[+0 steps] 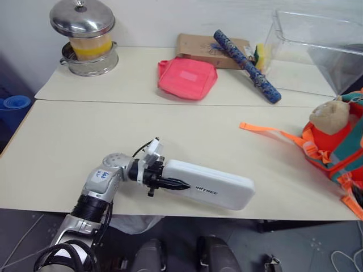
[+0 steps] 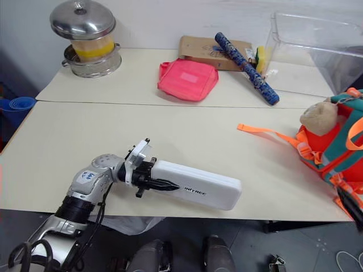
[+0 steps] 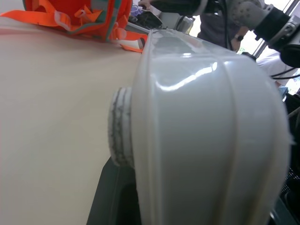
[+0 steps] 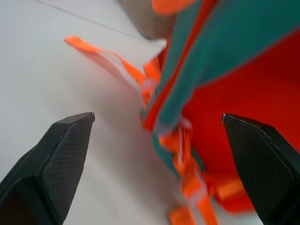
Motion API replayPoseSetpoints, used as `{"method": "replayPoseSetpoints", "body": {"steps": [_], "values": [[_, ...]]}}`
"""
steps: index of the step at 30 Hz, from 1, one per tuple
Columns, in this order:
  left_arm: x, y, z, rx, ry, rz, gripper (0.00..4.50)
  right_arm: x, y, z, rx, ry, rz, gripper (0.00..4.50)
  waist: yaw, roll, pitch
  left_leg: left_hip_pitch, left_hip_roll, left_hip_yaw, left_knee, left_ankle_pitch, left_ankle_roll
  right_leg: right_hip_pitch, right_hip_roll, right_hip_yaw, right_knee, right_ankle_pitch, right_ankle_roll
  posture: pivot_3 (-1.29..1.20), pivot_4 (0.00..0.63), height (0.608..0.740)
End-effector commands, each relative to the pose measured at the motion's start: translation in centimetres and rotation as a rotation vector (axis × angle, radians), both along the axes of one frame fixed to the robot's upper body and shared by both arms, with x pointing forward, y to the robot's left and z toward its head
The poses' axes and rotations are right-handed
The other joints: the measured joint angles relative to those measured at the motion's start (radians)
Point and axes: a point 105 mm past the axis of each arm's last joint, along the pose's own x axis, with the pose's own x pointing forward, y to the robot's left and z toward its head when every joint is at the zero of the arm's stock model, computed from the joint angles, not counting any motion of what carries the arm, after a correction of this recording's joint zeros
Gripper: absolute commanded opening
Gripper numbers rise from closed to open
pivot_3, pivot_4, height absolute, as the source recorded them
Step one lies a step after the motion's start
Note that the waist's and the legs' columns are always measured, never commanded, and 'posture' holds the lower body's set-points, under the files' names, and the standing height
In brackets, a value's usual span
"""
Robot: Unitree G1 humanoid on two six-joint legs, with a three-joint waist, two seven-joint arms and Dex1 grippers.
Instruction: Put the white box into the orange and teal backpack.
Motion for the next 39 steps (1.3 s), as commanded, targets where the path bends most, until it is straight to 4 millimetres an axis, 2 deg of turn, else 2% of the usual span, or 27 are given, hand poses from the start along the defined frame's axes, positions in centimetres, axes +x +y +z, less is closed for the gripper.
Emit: {"method": "replayPoseSetpoints", "body": {"steps": [1, 5, 7, 9, 12, 14, 15, 16, 18, 20, 23, 25, 28, 31, 34, 37, 39], "values": [[-0.1, 0.2, 1.3, -0.033, -0.054, 0.009, 1.19, 2.5, -0.6, 0.5, 0.026, -0.019, -0.003, 4.47, 0.006, 0.001, 0.000, 0.000, 0.000, 0.000, 0.000, 0.002, -0.002, -0.001, 0.000, 0.000, 0.000, 0.000, 0.000, 0.00, 0.150, 0.740], [0.1, 0.7, 1.6, -0.034, -0.072, 0.047, 1.19, 6.5, 1.1, 1.8, 0.081, -0.066, 0.088, 4.47, 0.007, 0.001, 0.000, -0.001, 0.000, -0.001, 0.002, 0.005, -0.005, 0.000, 0.001, -0.001, 0.001, 0.000, 0.000, 0.00, 0.150, 0.740], [0.2, 1.2, 2.2, -0.061, -0.074, 0.087, 1.19, 8.5, 3.1, 2.0, 0.091, -0.089, 0.174, 4.29, 0.005, 0.001, 0.000, -0.003, 0.000, -0.001, 0.004, 0.004, -0.004, 0.000, 0.000, -0.001, 0.001, 0.001, 0.001, 0.00, 0.150, 0.740], [0.3, 1.8, 2.5, -0.089, -0.070, 0.129, 1.19, 9.8, 4.9, 1.8, 0.086, -0.097, 0.243, 3.89, 0.001, 0.001, 0.000, -0.003, 0.000, 0.000, 0.006, 0.004, -0.003, 0.000, 0.000, 0.000, 0.001, 0.001, 0.002, 0.00, 0.150, 0.740], [0.3, 2.5, 2.6, -0.097, -0.072, 0.162, 1.19, 10.8, 7.5, 1.7, 0.100, -0.119, 0.340, 2.82, 0.004, 0.001, 0.000, -0.003, 0.001, -0.001, 0.005, 0.004, -0.003, 0.000, 0.000, -0.001, 0.001, 0.001, 0.002, 0.00, 0.150, 0.740], [0.6, 3.2, 2.9, -0.113, -0.070, 0.195, 1.19, 11.2, 10.3, 2.4, 0.130, -0.143, 0.437, 2.13, 0.005, 0.001, 0.000, -0.003, 0.001, -0.001, 0.005, 0.004, -0.003, 0.000, 0.000, -0.002, 0.001, 0.001, 0.002, 0.00, 0.150, 0.740], [0.7, 3.5, 3.0, -0.120, -0.068, 0.208, 1.19, 11.3, 11.4, 2.6, 0.141, -0.151, 0.474, 1.76, 0.005, 0.001, 0.000, -0.003, 0.001, -0.001, 0.005, 0.004, -0.003, 0.000, 0.000, -0.002, 0.001, 0.001, 0.002, 0.00, 0.150, 0.740], [1.1, 4.1, 3.1, -0.124, -0.066, 0.234, 1.19, 11.2, 13.2, 3.0, 0.168, -0.157, 0.545, 1.43, 0.005, 0.001, 0.000, -0.004, 0.000, -0.001, 0.006, 0.004, -0.003, 0.000, 0.000, -0.002, 0.001, 0.001, 0.002, 0.00, 0.150, 0.740], [1.4, 4.6, 3.2, -0.126, -0.064, 0.260, 1.19, 11.0, 15.0, 3.4, 0.195, -0.159, 0.614, 0.72, 0.005, 0.001, 0.000, -0.004, 0.000, -0.001, 0.006, 0.004, -0.003, 0.000, -0.001, -0.002, 0.001, 0.001, 0.002, 0.00, 0.150, 0.740], [2.1, 5.7, 3.3, -0.121, -0.049, 0.306, 1.19, 10.1, 18.1, 4.0, 0.236, -0.145, 0.738, 0.02, 0.006, 0.001, 0.000, -0.004, 0.001, -0.002, 0.006, 0.004, -0.003, 0.000, -0.001, -0.002, 0.001, 0.001, 0.002, 0.00, 0.150, 0.740], [2.7, 7.5, 3.6, -0.111, -0.017, 0.364, 1.19, 7.3, 22.6, 4.6, 0.332, -0.096, 0.940, 0.02, 0.005, 0.001, 0.000, -0.004, 0.001, -0.002, 0.006, 0.003, -0.003, 0.000, -0.001, -0.003, 0.001, 0.001, 0.002, 0.00, 0.150, 0.740], [3.1, 8.7, 4.2, -0.130, -0.008, 0.400, 1.19, 4.8, 24.5, 4.7, 0.402, -0.031, 1.056, 0.02, 0.005, 0.001, 0.000, -0.005, 0.001, -0.003, 0.006, 0.003, -0.003, -0.001, -0.001, -0.003, 0.001, 0.001, 0.002, 0.00, 0.150, 0.740], [3.4, 10.4, 6.2, -0.184, -0.021, 0.450, 1.19, 1.5, 24.7, 3.4, 0.409, 0.154, 1.140, 0.02, 0.011, 0.001, 0.000, -0.007, 0.000, -0.004, 0.006, 0.002, -0.002, -0.001, -0.002, -0.004, 0.000, 0.001, 0.002, 0.00, 0.150, 0.740], [3.2, 11.6, 7.9, -0.210, -0.044, 0.480, 1.19, -0.5, 23.1, 2.1, 0.363, 0.311, 1.125, 0.02, 0.008, -0.001, 0.000, -0.007, -0.003, -0.005, 0.006, -0.001, 0.003, 0.001, -0.007, -0.005, -0.002, 0.002, 0.003, 0.00, 0.150, 0.740], [2.7, 11.1, 7.8, -0.184, -0.043, 0.450, 1.19, 0.0, 20.9, 2.3, 0.325, 0.313, 1.019, 0.02, 0.006, -0.001, 0.000, -0.004, -0.003, -0.005, 0.008, -0.006, 0.011, 0.008, -0.008, -0.006, -0.007, 0.003, 0.006, 0.00, 0.150, 0.740], [2.8, 9.9, 7.9, -0.193, -0.061, 0.423, 1.19, 3.1, 17.5, 2.4, 0.242, 0.178, 0.735, 0.02, 0.008, -0.001, 0.000, -0.003, -0.003, -0.005, 0.008, -0.007, 0.012, 0.010, -0.008, -0.006, -0.010, 0.004, 0.008, 0.00, 0.150, 0.740], [2.7, 8.9, 8.0, -0.203, -0.071, 0.396, 1.19, 3.7, 16.1, 2.6, 0.230, 0.101, 0.639, 0.18, 0.013, -0.002, 0.000, -0.003, -0.003, -0.005, 0.008, -0.004, 0.007, 0.009, -0.008, -0.006, -0.011, 0.004, 0.008, 0.00, 0.150, 0.740]]}}
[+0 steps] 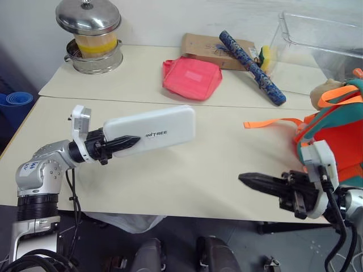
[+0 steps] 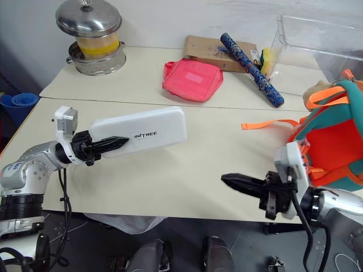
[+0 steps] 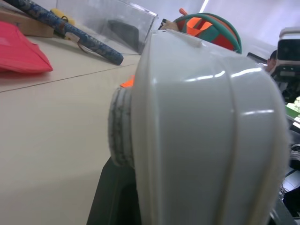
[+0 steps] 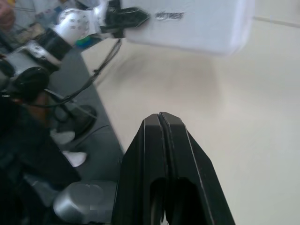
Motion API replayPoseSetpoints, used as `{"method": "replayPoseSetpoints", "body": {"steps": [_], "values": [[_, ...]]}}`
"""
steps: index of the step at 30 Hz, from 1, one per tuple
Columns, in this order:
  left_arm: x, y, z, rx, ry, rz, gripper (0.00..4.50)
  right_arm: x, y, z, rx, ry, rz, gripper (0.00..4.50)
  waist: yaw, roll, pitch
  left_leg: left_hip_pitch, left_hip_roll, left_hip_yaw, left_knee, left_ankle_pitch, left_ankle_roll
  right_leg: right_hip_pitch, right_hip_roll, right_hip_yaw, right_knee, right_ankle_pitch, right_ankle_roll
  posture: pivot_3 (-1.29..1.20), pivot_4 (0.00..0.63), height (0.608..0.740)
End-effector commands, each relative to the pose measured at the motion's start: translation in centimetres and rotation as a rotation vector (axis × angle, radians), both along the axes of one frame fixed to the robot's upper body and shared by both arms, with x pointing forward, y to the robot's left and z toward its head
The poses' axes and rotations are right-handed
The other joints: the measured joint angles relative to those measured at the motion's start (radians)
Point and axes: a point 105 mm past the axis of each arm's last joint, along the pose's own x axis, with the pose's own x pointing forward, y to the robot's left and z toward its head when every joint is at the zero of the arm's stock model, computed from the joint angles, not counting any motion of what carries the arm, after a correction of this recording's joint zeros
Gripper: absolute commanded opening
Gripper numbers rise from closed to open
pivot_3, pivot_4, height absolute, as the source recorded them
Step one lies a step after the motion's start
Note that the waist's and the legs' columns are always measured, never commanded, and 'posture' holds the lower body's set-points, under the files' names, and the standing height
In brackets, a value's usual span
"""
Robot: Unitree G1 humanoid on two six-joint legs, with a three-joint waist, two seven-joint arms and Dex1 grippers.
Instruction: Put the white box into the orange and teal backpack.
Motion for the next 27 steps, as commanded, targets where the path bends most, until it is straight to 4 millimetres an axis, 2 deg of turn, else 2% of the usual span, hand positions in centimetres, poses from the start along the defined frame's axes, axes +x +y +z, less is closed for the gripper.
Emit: {"method": "replayPoseSetpoints", "body": {"steps": [1, 2, 6, 8, 11, 14, 16, 19, 24, 27], "values": [[-0.7, -2.1, 1.4, -0.017, -0.079, -0.082, 1.19, 0.8, -2.6, 0.4, -0.017, -0.134, -0.200, 0.40, 0.008, 0.000, 0.000, -0.001, 0.000, 0.000, 0.000, 0.000, -0.001, 0.000, 0.000, -0.001, 0.000, 0.000, 0.000, 0.00, 0.150, 0.740], [-0.9, -2.6, 1.2, -0.015, -0.079, -0.104, 1.19, 0.8, -2.9, 0.1, -0.024, -0.151, -0.229, 0.55, 0.012, 0.000, 0.000, -0.001, 0.000, 0.000, 0.000, 0.000, -0.001, -0.001, 0.000, -0.001, 0.000, 0.000, 0.000, 0.00, 0.150, 0.740], [-1.4, -4.5, 0.4, -0.004, -0.077, -0.182, 1.19, 1.0, -4.2, -1.2, -0.101, -0.276, -0.494, 1.87, 0.018, 0.000, 0.000, -0.001, 0.001, 0.001, 0.000, 0.000, -0.003, -0.001, 0.004, 0.000, 0.001, 0.000, 0.000, 0.00, 0.150, 0.740], [-1.5, -4.9, 0.1, 0.003, -0.070, -0.200, 1.19, 0.9, -4.9, -1.7, -0.127, -0.322, -0.648, 2.64, 0.014, 0.000, 0.000, -0.001, 0.001, 0.003, 0.001, 0.000, -0.003, -0.002, 0.004, 0.003, 0.001, 0.000, 0.000, 0.00, 0.150, 0.740], [-1.5, -5.1, -0.1, 0.008, -0.064, -0.214, 1.19, 0.6, -6.1, -1.8, -0.127, -0.379, -0.850, 3.49, 0.003, 0.000, 0.000, -0.001, 0.002, 0.004, 0.001, 0.001, -0.005, -0.002, 0.005, 0.003, 0.002, 0.000, 0.000, 0.00, 0.150, 0.740], [-1.5, -5.3, -0.2, 0.013, -0.059, -0.233, 1.19, 1.1, -6.0, -2.6, -0.159, -0.387, -0.977, 4.48, -0.007, 0.000, 0.000, 0.000, 0.003, 0.003, 0.000, 0.003, -0.007, -0.003, 0.006, 0.004, 0.003, -0.001, 0.000, 0.00, 0.150, 0.740], [-1.5, -5.5, -0.2, 0.020, -0.055, -0.251, 1.19, 2.0, -6.1, -3.0, -0.158, -0.381, -1.026, 4.48, -0.011, 0.000, 0.000, 0.000, 0.003, 0.003, 0.000, 0.003, -0.008, -0.003, 0.007, 0.005, 0.004, -0.001, -0.001, 0.00, 0.150, 0.740], [-1.4, -5.8, 0.0, 0.024, -0.057, -0.265, 1.19, 4.7, -7.3, -3.1, -0.097, -0.364, -1.139, 4.48, -0.016, 0.000, 0.000, 0.000, 0.003, 0.003, 0.000, 0.003, -0.009, -0.004, 0.008, 0.005, 0.005, -0.001, -0.002, 0.00, 0.150, 0.740], [-1.3, -6.2, 0.1, 0.039, -0.072, -0.284, 1.19, 9.7, -9.2, -1.4, -0.083, -0.399, -1.273, 4.48, -0.021, 0.001, 0.000, 0.000, 0.003, 0.003, 0.000, 0.003, -0.008, -0.006, 0.008, 0.005, 0.007, -0.002, -0.003, 0.00, 0.150, 0.740], [-1.5, -6.1, 0.6, 0.002, -0.076, -0.271, 1.19, 11.6, -10.7, -0.5, -0.135, -0.426, -1.407, 4.48, -0.027, 0.001, 0.000, -0.002, 0.002, 0.004, 0.000, 0.004, -0.008, -0.009, 0.007, 0.006, 0.009, -0.002, -0.003, 0.00, 0.150, 0.740]]}}
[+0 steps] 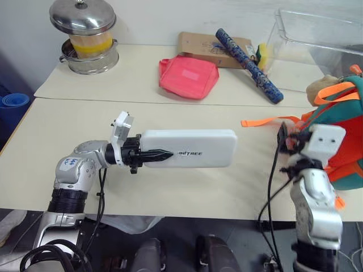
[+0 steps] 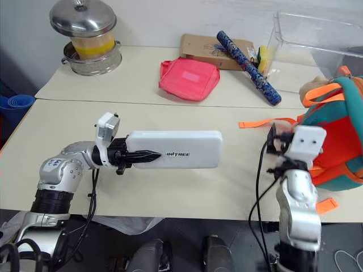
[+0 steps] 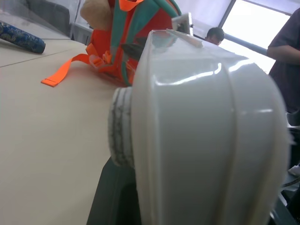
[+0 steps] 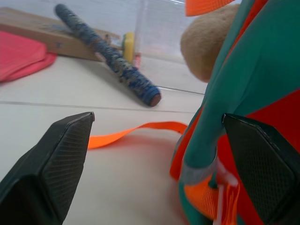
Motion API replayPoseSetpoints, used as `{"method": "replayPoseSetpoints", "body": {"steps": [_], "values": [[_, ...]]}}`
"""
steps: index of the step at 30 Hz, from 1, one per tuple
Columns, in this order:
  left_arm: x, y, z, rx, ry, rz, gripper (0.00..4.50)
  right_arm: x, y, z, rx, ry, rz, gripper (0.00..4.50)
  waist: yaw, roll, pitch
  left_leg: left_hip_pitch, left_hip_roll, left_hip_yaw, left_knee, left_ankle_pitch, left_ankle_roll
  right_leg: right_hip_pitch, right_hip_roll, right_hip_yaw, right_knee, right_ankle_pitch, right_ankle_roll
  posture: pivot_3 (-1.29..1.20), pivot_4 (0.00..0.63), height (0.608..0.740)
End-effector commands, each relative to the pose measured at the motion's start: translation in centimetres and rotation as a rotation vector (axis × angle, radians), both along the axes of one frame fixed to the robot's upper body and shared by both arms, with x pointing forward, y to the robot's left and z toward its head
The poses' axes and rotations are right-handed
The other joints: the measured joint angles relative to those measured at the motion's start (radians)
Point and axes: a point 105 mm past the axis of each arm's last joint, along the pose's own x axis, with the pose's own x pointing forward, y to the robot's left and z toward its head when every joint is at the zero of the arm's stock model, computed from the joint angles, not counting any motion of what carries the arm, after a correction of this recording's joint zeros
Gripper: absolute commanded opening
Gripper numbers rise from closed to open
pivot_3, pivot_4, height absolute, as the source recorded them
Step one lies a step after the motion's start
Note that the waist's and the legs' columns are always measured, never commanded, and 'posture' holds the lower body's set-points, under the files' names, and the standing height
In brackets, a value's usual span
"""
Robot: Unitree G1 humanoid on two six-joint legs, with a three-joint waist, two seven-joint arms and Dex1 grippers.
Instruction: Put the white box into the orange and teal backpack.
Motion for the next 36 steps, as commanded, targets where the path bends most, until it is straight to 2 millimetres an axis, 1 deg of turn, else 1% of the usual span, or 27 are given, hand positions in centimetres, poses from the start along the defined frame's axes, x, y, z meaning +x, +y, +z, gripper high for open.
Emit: {"method": "replayPoseSetpoints", "body": {"steps": [1, 3, 4, 6, 8, 9, 11, 13, 16, 19, 22, 27, 30, 34, 36], "values": [[-0.6, 0.1, 1.9, -0.062, -0.058, -0.006, 1.19, 1.1, -2.3, 1.3, -0.050, -0.033, -0.180, 4.48, -0.002, 0.000, 0.000, -0.001, 0.000, 0.000, 0.000, 0.000, 0.000, -0.001, 0.000, 0.000, 0.001, 0.000, 0.000, 0.00, 0.150, 0.740], [-0.8, 0.3, 1.8, -0.063, -0.057, 0.009, 1.19, 2.1, -2.2, 1.8, -0.056, -0.050, -0.202, 4.48, -0.003, 0.000, 0.000, -0.002, 0.000, 0.001, 0.000, 0.001, 0.000, -0.004, -0.001, 0.001, 0.002, 0.000, 0.000, 0.00, 0.150, 0.740], [-0.9, 0.5, 1.7, -0.061, -0.056, 0.019, 1.19, 2.5, -2.3, 2.1, -0.053, -0.058, -0.217, 4.30, -0.004, 0.000, 0.000, -0.003, 0.000, 0.001, 0.000, 0.001, 0.000, -0.005, 0.000, 0.001, 0.003, 0.000, 0.000, 0.00, 0.150, 0.740], [-1.0, 0.6, 1.6, -0.056, -0.061, 0.029, 1.19, 2.4, -3.1, 2.5, -0.031, -0.080, -0.276, 3.95, -0.004, 0.000, 0.000, -0.003, 0.000, 0.002, 0.000, 0.001, -0.001, -0.006, 0.000, 0.002, 0.003, 0.000, 0.000, 0.00, 0.150, 0.740], [-1.0, 0.7, 1.8, -0.064, -0.067, 0.042, 1.19, 2.2, -3.2, 2.9, -0.025, -0.087, -0.286, 3.38, -0.003, 0.000, 0.000, -0.003, 0.000, 0.002, 0.000, 0.001, -0.001, -0.006, 0.000, 0.002, 0.003, 0.000, 0.000, 0.00, 0.150, 0.740], [-1.0, 0.8, 1.8, -0.066, -0.069, 0.046, 1.19, 2.1, -3.1, 3.0, -0.024, -0.092, -0.284, 3.32, -0.002, 0.000, 0.000, -0.003, 0.001, 0.002, 0.000, 0.001, -0.001, -0.006, 0.000, 0.002, 0.003, 0.000, 0.000, 0.00, 0.150, 0.740], [-1.0, 0.8, 1.8, -0.069, -0.072, 0.053, 1.19, 1.8, -2.4, 3.3, -0.044, -0.106, -0.266, 3.32, -0.003, 0.000, 0.000, -0.003, 0.000, 0.002, 0.000, 0.001, 0.000, -0.006, 0.000, 0.002, 0.003, 0.000, 0.000, 0.00, 0.150, 0.740], [-0.9, 0.8, 1.8, -0.069, -0.073, 0.056, 1.19, 1.6, -2.1, 3.1, -0.045, -0.104, -0.261, 3.32, -0.003, 0.000, 0.000, -0.003, 0.000, 0.002, 0.000, 0.001, 0.000, -0.006, 0.000, 0.002, 0.003, 0.000, 0.000, 0.00, 0.150, 0.740], [-0.8, 0.5, 1.7, -0.076, -0.073, 0.053, 1.19, 1.6, -1.8, 2.0, -0.001, -0.083, -0.264, 3.32, -0.003, 0.000, 0.000, -0.003, 0.001, 0.002, 0.000, 0.001, -0.001, -0.006, 0.000, 0.002, 0.003, 0.000, 0.000, 0.00, 0.150, 0.740], [-0.7, 0.4, 1.7, -0.078, -0.072, 0.050, 1.19, 2.3, -2.1, 1.7, 0.006, -0.075, -0.274, 3.32, -0.004, 0.000, 0.000, -0.003, 0.001, 0.002, 0.000, 0.001, -0.001, -0.006, 0.000, 0.003, 0.003, 0.000, 0.000, 0.00, 0.150, 0.740], [-0.5, 0.2, 1.7, -0.080, -0.072, 0.047, 1.19, 3.6, -2.8, 1.2, 0.006, -0.043, -0.289, 3.32, -0.006, 0.000, 0.000, -0.003, 0.000, 0.003, 0.000, 0.002, -0.001, -0.006, 0.000, 0.003, 0.003, 0.000, 0.000, 0.00, 0.150, 0.740], [-0.4, 0.0, 1.7, -0.085, -0.074, 0.040, 1.19, 5.3, -3.6, 1.2, -0.005, -0.047, -0.297, 3.32, -0.006, 0.000, 0.000, -0.003, 0.001, 0.003, -0.001, 0.002, -0.001, -0.006, 0.001, 0.003, 0.003, 0.000, 0.000, 0.00, 0.150, 0.740], [-0.3, 0.1, 1.7, -0.084, -0.076, 0.041, 1.19, 6.1, -3.7, 1.6, 0.002, -0.078, -0.269, 2.76, -0.007, 0.000, 0.000, -0.003, 0.001, 0.003, -0.001, 0.002, -0.001, -0.006, 0.001, 0.003, 0.003, 0.000, 0.000, 0.00, 0.150, 0.740], [0.2, 0.5, 1.8, -0.081, -0.087, 0.063, 1.19, 6.7, -2.3, 2.8, -0.007, -0.150, -0.120, 1.35, -0.006, 0.000, 0.000, -0.003, 0.001, 0.003, -0.001, 0.002, -0.001, -0.006, 0.001, 0.003, 0.003, 0.000, 0.000, 0.00, 0.150, 0.740], [0.5, 0.9, 1.8, -0.077, -0.088, 0.081, 1.19, 6.7, -0.8, 3.4, 0.008, -0.193, 0.015, 0.70, -0.007, 0.000, 0.000, -0.003, 0.001, 0.003, -0.001, 0.002, -0.001, -0.006, 0.001, 0.003, 0.003, 0.000, 0.000, 0.00, 0.150, 0.740]]}}
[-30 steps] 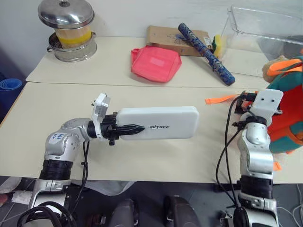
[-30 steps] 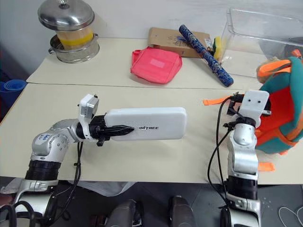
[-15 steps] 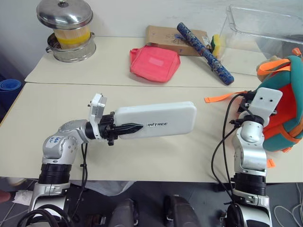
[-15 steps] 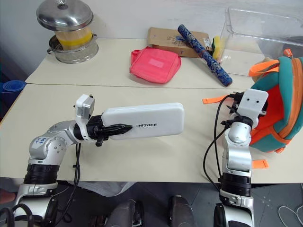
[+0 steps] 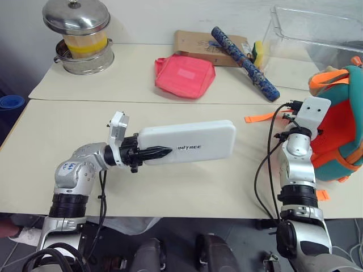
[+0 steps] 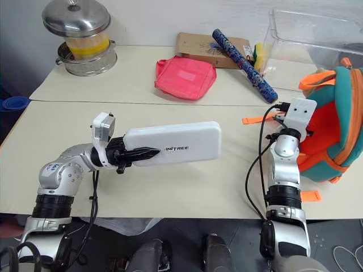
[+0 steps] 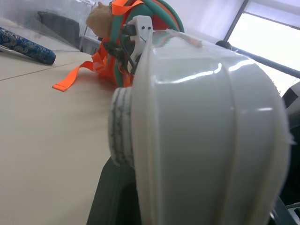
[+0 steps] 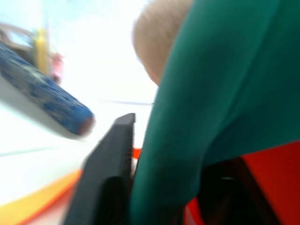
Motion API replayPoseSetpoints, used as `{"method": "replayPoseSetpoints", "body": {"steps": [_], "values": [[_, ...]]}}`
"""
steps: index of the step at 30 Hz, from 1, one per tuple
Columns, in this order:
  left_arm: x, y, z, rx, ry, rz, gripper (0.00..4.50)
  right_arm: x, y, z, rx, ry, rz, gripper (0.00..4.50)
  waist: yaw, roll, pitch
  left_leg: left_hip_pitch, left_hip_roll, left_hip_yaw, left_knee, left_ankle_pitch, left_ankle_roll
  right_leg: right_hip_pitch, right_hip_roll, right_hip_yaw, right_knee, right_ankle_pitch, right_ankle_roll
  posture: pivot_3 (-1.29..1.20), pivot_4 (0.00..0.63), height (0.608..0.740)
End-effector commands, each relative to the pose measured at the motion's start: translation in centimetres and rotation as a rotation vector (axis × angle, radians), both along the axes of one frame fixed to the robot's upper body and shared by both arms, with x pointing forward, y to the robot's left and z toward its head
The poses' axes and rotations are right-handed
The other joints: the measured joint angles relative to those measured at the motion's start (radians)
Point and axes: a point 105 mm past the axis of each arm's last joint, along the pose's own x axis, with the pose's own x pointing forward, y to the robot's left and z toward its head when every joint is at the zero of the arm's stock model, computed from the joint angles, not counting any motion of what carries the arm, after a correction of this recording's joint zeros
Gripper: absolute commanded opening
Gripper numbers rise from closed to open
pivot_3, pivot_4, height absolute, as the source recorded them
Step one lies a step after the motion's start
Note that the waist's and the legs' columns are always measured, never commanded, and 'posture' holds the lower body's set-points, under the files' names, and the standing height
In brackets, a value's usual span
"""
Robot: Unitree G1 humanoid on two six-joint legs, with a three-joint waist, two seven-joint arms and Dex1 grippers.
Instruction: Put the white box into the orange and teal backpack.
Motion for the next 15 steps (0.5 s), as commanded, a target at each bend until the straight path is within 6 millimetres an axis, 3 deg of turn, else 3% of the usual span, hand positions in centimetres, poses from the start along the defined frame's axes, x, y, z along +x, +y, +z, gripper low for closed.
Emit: {"method": "replayPoseSetpoints", "body": {"steps": [1, 2, 4, 8, 11, 15], "values": [[0.3, 0.9, 1.3, -0.009, -0.064, 0.022, 1.19, -0.3, 2.8, 3.1, -0.017, -0.153, 0.264, 0.27, -0.001, 0.000, 0.000, 0.000, 0.000, 0.000, 0.000, 0.000, 0.000, 0.000, 0.000, 0.000, 0.000, 0.000, 0.000, 0.00, 0.150, 0.740], [0.4, 1.2, 1.3, -0.007, -0.062, 0.033, 1.19, -0.6, 4.1, 3.5, -0.009, -0.186, 0.370, 0.04, -0.003, 0.000, 0.000, 0.000, 0.000, 0.000, 0.000, 0.000, 0.000, 0.000, 0.000, 0.000, 0.001, 0.000, 0.000, 0.00, 0.150, 0.740], [0.6, 2.2, 1.3, -0.007, -0.053, 0.063, 1.19, -1.8, 7.9, 4.6, 0.019, -0.238, 0.665, 0.04, -0.003, 0.000, 0.000, 0.000, 0.001, 0.000, -0.001, 0.000, 0.000, 0.000, 0.001, 0.000, 0.002, 0.000, 0.000, 0.00, 0.150, 0.740], [0.8, 4.4, 2.3, -0.054, -0.027, 0.135, 1.19, -6.9, 14.5, 5.1, 0.055, -0.172, 1.239, 0.04, -0.009, 0.001, 0.001, 0.000, 0.003, 0.000, -0.002, 0.000, 0.000, 0.000, 0.002, 0.000, 0.002, 0.000, 0.000, 0.00, 0.150, 0.740], [1.1, 6.1, 3.2, -0.032, -0.052, 0.188, 1.19, -11.2, 16.4, 5.2, 0.118, -0.087, 1.525, 0.04, -0.009, 0.001, 0.001, 0.000, 0.003, -0.001, -0.002, 0.000, 0.000, 0.000, 0.002, 0.000, 0.001, 0.000, 0.000, 0.00, 0.150, 0.740], [0.2, 7.6, 5.1, -0.065, -0.039, 0.168, 1.19, -16.7, 17.3, 5.1, 0.228, 0.104, 1.801, 0.04, 0.004, 0.001, 0.001, 0.000, 0.003, -0.002, -0.002, -0.001, 0.001, 0.000, 0.000, -0.001, -0.001, 0.000, 0.000, 0.00, 0.150, 0.740]]}}
